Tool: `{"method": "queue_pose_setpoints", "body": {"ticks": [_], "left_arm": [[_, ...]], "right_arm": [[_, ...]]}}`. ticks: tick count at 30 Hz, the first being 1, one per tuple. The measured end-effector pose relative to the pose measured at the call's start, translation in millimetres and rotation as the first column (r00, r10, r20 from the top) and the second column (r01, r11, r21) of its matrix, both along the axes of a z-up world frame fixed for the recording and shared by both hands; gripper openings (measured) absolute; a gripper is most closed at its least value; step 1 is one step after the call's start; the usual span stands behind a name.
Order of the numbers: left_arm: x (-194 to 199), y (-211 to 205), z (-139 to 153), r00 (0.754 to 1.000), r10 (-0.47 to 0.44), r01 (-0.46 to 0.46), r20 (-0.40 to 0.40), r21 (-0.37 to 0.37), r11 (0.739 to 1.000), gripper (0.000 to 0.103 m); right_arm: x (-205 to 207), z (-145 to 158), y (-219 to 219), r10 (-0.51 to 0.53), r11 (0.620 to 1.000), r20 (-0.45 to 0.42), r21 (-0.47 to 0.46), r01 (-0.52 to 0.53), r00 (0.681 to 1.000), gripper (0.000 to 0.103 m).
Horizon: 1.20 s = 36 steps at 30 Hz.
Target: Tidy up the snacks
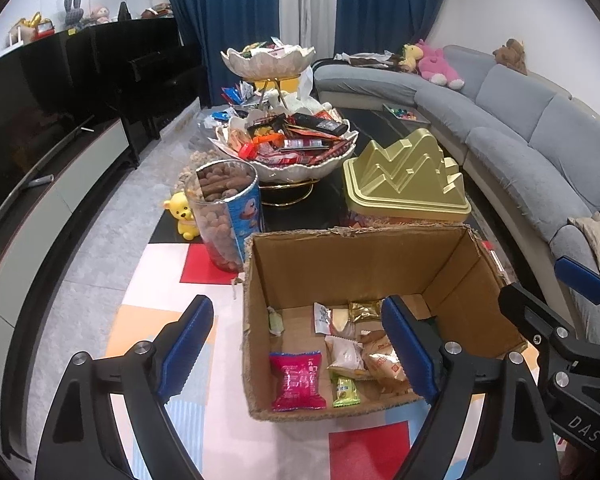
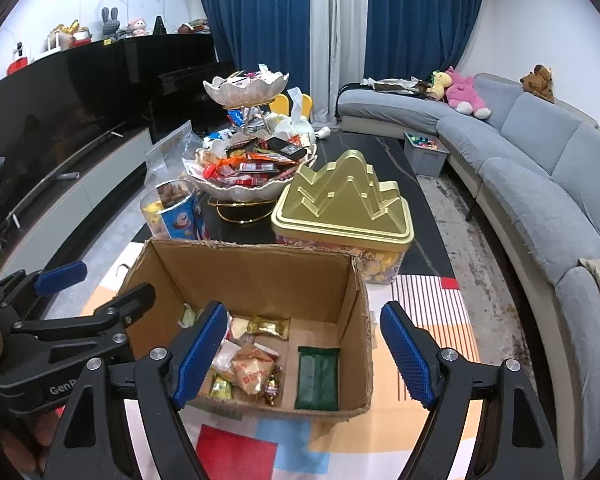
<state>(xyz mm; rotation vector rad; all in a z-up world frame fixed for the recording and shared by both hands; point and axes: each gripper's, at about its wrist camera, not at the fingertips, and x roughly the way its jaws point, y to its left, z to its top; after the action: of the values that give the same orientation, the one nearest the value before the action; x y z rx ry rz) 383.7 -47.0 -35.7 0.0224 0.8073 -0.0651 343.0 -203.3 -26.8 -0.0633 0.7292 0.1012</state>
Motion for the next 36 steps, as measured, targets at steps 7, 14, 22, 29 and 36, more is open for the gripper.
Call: {"method": "queue_pose_setpoints", "body": {"ticks": [7, 14, 22, 29, 36], "left_arm": [[-26.2, 3.9, 19.2, 1.0, -0.001, 0.001, 0.029, 0.009, 1.0, 0.088], [-63.3, 9.6, 36.3, 0.999, 0.009, -0.009, 0.053, 0.005, 1.0, 0.088], [-122.0, 15.5, 43.4, 0.997, 0.006, -0.008, 0.078, 0.025, 1.0, 0.09], [-178.4, 16.9, 49.0, 0.995, 0.001, -0.004, 0.096, 0.031, 0.999, 0.095], [-227.8, 18.9, 51.9, 0.994, -0.005, 0.002, 0.112, 0.027, 1.0, 0.096]], "right_arm": [[-24.0, 15.9, -0.7, -0.004, 1.0, 0.027, 0.008, 0.004, 1.0, 0.083], [-57.9, 31.5, 0.1, -0.011, 1.0, 0.056, 0.019, 0.01, 0.998, 0.084], [-108.5, 38.1, -6.1, -0.03, 0.999, 0.062, 0.032, 0.028, 0.998, 0.084], [-154.0, 42.3, -13.5, -0.039, 0.999, 0.066, 0.038, 0.037, 0.997, 0.084], [-205.3, 48.1, -10.4, -0.026, 1.0, 0.104, 0.006, 0.025, 0.994, 0.084]]}}
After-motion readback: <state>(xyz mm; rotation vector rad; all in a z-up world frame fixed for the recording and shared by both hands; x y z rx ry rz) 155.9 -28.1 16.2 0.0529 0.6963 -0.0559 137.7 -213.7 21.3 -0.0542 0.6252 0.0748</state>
